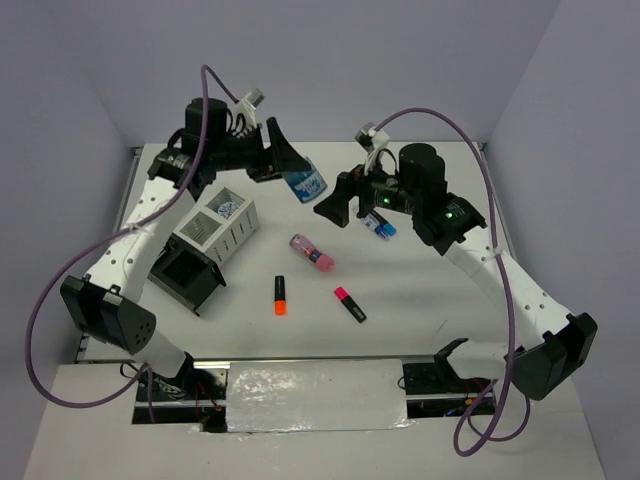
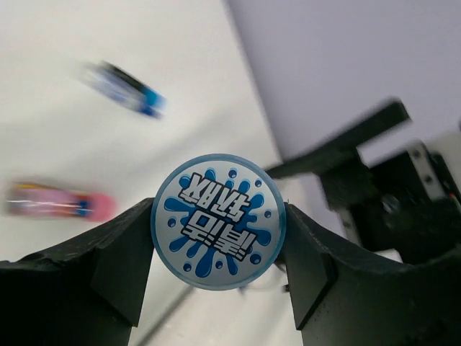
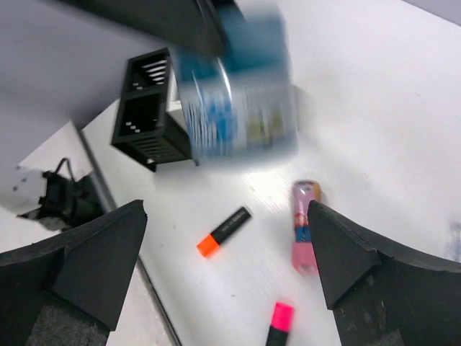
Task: Sort the stationery into containers
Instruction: Pick up the stationery from the center of the board, then place the stationery in the storage box.
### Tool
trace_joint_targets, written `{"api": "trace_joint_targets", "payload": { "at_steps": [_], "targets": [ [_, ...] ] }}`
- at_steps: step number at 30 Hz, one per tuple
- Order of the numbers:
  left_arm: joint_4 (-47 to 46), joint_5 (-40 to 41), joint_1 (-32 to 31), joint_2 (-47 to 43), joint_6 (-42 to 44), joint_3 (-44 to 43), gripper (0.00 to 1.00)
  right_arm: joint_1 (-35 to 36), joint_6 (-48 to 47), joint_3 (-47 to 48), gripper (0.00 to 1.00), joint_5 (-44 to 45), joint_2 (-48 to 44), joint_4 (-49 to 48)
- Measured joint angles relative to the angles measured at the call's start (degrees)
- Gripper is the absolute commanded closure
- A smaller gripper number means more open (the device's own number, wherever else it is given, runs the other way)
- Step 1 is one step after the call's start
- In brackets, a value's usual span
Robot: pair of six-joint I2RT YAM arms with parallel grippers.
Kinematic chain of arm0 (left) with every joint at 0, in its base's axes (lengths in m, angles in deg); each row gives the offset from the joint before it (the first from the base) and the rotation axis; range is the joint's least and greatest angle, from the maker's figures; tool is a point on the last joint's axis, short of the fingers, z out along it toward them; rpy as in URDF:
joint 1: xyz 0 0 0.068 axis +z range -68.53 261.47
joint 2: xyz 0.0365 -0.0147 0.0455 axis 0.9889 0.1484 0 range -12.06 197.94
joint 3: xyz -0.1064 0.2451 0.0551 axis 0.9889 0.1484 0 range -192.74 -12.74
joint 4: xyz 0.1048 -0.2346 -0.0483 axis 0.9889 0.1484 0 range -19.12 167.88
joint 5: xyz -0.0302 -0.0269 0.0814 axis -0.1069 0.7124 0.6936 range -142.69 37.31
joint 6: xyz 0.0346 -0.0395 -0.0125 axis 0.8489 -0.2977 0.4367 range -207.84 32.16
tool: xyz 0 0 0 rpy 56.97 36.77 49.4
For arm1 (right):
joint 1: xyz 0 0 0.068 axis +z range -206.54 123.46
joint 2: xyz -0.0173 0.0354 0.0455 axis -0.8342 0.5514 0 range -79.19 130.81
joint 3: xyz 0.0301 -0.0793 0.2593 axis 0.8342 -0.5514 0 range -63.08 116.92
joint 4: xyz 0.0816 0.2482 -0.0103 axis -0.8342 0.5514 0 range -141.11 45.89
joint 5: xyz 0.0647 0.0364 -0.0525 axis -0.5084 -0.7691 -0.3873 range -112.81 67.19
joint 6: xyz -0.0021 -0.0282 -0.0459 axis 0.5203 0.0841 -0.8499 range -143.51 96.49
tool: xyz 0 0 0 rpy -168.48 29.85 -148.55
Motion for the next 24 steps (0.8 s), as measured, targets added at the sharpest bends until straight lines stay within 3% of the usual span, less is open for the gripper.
{"api": "trace_joint_targets", "payload": {
  "at_steps": [5, 12, 17, 24],
  "targets": [
    [11.3, 20.3, 5.1, 2.2, 9.2, -7.8, 1.0, -4.8, 1.8, -5.9, 0.0, 3.4, -4.0, 0.1],
    [13.4, 46.2, 7.7, 2.7, 15.6, -0.2, 1.0, -5.0, 3.1, -8.6, 0.0, 3.9, -9.4, 0.6],
    [11.4, 54.3, 7.7, 4.9, 18.3, 3.3, 1.0, -5.0, 3.5, -9.9, 0.0, 2.6, -12.0, 0.9],
    [8.0, 58.0, 7.8, 5.7, 19.0, 5.4, 1.0, -5.0, 3.4, -10.3, 0.0, 1.6, -12.4, 3.0]
  ]
}}
